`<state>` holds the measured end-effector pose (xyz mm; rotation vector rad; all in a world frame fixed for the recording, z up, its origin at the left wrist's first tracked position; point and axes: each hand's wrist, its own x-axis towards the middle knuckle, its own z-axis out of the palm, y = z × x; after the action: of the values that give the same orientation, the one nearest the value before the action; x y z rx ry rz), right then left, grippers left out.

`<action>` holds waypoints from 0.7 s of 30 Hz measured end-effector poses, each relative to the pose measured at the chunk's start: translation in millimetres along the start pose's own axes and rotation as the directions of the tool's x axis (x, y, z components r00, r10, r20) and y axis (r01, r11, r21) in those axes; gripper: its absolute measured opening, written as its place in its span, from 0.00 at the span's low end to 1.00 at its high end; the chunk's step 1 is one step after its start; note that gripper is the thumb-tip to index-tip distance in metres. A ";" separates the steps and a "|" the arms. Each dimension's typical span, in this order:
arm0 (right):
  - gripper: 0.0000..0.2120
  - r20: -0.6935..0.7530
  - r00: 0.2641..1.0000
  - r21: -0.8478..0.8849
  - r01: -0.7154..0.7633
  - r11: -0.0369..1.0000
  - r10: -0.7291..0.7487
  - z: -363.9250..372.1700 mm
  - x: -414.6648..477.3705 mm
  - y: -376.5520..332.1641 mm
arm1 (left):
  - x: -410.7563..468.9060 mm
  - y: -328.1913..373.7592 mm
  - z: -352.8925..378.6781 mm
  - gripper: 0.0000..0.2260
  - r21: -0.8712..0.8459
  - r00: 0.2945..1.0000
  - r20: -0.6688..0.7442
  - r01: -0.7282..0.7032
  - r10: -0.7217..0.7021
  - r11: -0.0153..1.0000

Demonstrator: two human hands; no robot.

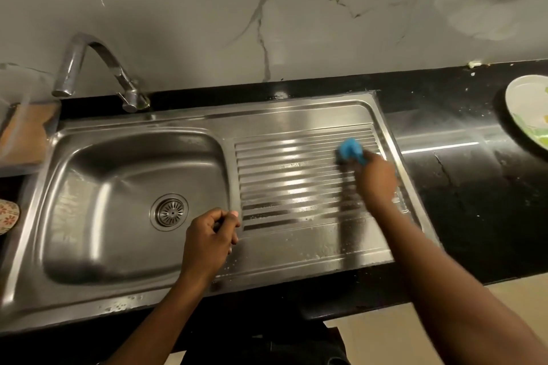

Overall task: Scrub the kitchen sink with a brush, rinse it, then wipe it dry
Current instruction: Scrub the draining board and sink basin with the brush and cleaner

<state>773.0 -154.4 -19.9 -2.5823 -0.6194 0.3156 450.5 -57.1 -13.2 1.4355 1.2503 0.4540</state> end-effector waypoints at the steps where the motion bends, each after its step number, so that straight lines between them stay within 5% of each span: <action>1: 0.15 -0.045 0.995 0.005 -0.092 0.996 0.092 -12.9 12.2 13.5 | 0.0 0.2 1.0 0.13 0.003 1.000 0.000 -0.002 0.002 1.000; 5: 0.11 -0.034 0.984 0.070 -0.171 0.983 0.174 -3.9 17.1 -2.0 | 1.2 -0.2 1.5 0.14 0.005 1.000 -0.006 -0.001 0.001 1.000; 8: 0.09 0.125 0.992 0.163 0.010 0.987 -0.031 52.0 -25.9 -66.1 | 2.2 -0.7 0.9 0.14 0.018 1.000 -0.008 0.005 -0.005 1.000; 13: 0.18 0.316 0.875 0.170 0.329 0.929 -0.368 102.3 -65.8 -160.4 | 4.7 1.7 0.1 0.13 0.021 0.999 -0.033 0.016 -0.016 1.000; 16: 0.18 0.294 0.896 0.115 0.311 0.943 -0.331 88.1 -42.3 -134.6 | 7.8 -0.7 -2.0 0.13 -0.031 0.998 -0.054 0.025 -0.027 0.999; 21: 0.13 0.069 0.995 0.045 0.071 0.997 -0.074 21.5 17.3 -26.1 | 8.7 -5.7 3.8 0.14 -0.011 0.999 -0.025 0.037 -0.038 0.999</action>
<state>771.6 -117.2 -27.7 -2.5110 -0.7218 0.3932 454.3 -52.5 -22.5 1.3992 1.2908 0.4534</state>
